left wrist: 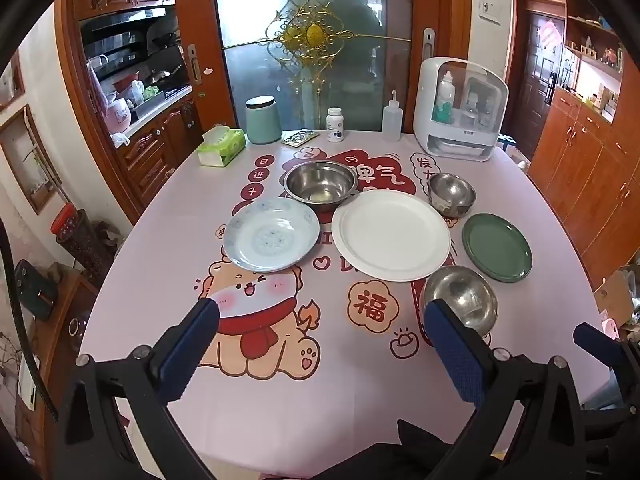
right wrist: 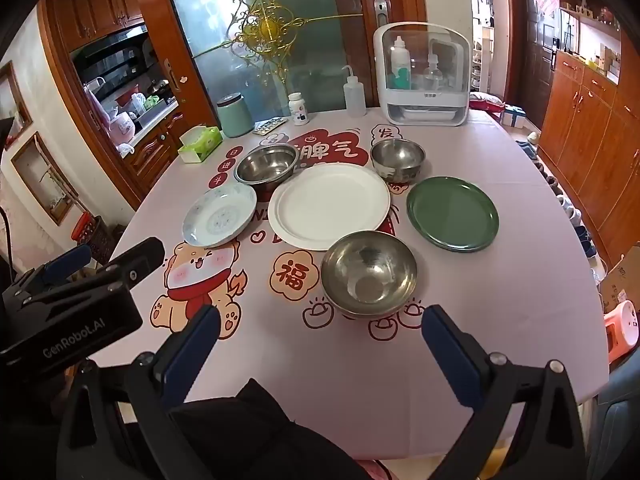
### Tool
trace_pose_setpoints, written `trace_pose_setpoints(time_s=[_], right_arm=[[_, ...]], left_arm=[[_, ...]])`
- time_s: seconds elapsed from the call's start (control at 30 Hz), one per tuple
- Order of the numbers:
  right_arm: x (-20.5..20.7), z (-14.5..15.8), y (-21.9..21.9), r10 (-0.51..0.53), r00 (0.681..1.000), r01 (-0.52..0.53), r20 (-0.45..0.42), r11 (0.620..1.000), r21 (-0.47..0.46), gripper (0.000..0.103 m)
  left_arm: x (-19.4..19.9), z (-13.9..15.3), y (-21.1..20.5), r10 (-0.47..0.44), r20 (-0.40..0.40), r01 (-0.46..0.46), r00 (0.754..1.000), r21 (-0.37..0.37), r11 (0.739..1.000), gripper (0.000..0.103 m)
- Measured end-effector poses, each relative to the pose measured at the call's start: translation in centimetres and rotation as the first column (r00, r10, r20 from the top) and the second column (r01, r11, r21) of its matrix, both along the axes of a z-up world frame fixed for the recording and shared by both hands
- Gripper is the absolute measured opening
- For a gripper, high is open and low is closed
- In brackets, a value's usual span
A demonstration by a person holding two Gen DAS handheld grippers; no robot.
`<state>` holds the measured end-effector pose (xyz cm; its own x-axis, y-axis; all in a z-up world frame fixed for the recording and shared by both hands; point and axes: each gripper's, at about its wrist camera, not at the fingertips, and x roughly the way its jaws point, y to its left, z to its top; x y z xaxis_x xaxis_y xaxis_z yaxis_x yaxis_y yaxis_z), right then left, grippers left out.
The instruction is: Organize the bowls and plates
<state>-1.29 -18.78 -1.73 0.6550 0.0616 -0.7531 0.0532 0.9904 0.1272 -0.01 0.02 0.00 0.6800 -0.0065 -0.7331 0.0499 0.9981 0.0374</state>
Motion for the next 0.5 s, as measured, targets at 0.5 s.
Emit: trace_pose_setpoints(time_s=[0.5], right_arm=[[0.29, 0.02, -0.01, 0.002, 1.0, -0.002, -0.002, 1.0, -0.005, 0.101]], left_arm=[[0.48, -0.11, -0.42, 0.002, -0.005, -0.002, 1.0, -0.008, 1.0, 0.102]])
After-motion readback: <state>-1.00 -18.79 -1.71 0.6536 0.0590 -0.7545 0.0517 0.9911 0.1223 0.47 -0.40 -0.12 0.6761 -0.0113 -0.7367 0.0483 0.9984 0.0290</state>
